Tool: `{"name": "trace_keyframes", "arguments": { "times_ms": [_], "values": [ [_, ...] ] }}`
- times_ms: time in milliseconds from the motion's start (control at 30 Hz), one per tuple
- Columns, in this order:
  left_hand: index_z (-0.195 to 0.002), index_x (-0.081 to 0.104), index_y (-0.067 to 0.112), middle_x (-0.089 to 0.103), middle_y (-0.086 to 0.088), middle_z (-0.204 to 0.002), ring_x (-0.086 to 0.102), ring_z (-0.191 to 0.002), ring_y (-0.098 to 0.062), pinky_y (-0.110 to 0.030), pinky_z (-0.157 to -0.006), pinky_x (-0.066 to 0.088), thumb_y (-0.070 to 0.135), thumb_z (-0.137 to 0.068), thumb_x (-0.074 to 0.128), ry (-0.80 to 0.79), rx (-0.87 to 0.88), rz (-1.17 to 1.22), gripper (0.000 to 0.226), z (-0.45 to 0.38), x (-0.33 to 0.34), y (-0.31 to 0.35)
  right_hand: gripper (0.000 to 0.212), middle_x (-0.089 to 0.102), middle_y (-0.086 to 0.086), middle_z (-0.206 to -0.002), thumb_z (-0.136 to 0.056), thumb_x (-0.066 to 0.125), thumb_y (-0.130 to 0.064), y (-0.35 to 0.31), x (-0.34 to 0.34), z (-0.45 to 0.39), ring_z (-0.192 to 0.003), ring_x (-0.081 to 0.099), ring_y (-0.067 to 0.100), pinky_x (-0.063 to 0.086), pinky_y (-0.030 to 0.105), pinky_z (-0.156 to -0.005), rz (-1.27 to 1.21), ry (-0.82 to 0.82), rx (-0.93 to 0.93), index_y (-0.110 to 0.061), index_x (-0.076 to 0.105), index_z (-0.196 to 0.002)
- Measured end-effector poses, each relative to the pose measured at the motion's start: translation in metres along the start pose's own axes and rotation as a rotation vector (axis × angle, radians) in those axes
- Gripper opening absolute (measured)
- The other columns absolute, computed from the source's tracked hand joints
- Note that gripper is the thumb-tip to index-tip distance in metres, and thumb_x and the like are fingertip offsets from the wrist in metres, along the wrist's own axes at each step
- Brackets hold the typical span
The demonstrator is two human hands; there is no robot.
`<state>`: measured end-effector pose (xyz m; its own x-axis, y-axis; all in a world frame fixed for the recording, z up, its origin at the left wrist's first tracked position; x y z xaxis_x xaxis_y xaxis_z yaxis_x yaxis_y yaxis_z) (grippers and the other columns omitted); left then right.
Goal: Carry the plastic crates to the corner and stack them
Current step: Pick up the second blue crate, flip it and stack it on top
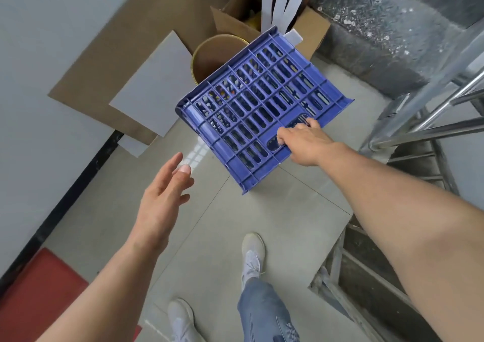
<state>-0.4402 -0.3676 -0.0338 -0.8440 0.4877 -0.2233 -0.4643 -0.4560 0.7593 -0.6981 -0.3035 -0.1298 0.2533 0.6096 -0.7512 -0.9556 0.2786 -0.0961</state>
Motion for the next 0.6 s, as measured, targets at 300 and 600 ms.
{"name": "trace_keyframes", "arguments": {
  "times_ms": [300, 600],
  "values": [
    [-0.128, 0.048, 0.04, 0.057, 0.005, -0.129, 0.061, -0.109, -0.014, -0.035, -0.093, 0.047, 0.038, -0.093, 0.049, 0.033, -0.023, 0.07, 0.035, 0.003, -0.029, -0.024, 0.042, 0.053, 0.007, -0.128, -0.092, 0.053, -0.014, -0.04, 0.015, -0.002, -0.119, 0.044, 0.028, 0.034, 0.037, -0.103, 0.078, -0.091, -0.093, -0.018, 0.048, -0.133],
    [-0.127, 0.048, 0.038, 0.059, 0.007, -0.124, 0.061, -0.109, -0.015, -0.039, -0.096, 0.048, 0.038, -0.095, 0.046, 0.106, -0.027, 0.142, 0.032, 0.016, -0.108, -0.054, 0.039, 0.048, 0.01, -0.127, -0.097, 0.047, -0.026, -0.153, 0.048, 0.008, -0.12, 0.043, 0.032, 0.039, 0.042, -0.094, -0.136, -0.139, -0.074, -0.013, 0.044, -0.134]
  ]
}}
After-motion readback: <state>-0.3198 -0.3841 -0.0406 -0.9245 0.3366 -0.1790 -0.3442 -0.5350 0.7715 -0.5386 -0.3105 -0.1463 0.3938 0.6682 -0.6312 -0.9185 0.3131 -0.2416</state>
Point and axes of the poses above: each hand's wrist, its own z-axis away from the middle knuckle, its own x-axis out of the palm, y = z × x, the point moved 10 cm from there along -z, towards the middle knuckle
